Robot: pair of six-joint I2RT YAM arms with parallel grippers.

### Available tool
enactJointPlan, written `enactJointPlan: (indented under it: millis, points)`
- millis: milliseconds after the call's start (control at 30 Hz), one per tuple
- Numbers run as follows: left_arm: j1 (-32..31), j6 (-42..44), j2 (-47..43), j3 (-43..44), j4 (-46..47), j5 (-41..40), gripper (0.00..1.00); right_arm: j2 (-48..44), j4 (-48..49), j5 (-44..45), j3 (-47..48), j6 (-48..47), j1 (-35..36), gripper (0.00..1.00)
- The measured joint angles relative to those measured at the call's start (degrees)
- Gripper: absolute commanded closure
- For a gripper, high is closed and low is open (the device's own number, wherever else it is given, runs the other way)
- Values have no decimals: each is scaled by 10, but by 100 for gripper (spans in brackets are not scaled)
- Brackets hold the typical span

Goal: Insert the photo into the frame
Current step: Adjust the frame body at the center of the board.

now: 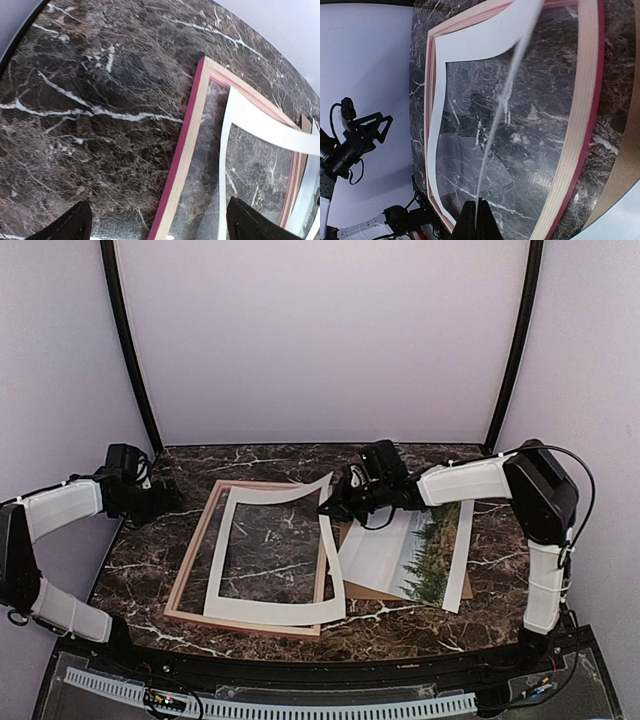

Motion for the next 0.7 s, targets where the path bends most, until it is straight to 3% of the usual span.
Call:
enactJointPlan:
  millis: [233,700]
  points:
    - [-63,-3,64,-3,16,0,4,0,53,22,-49,38,1,100]
    - [-65,-17,88,-40,57,-8,9,-7,73,48,-68,60,-6,100]
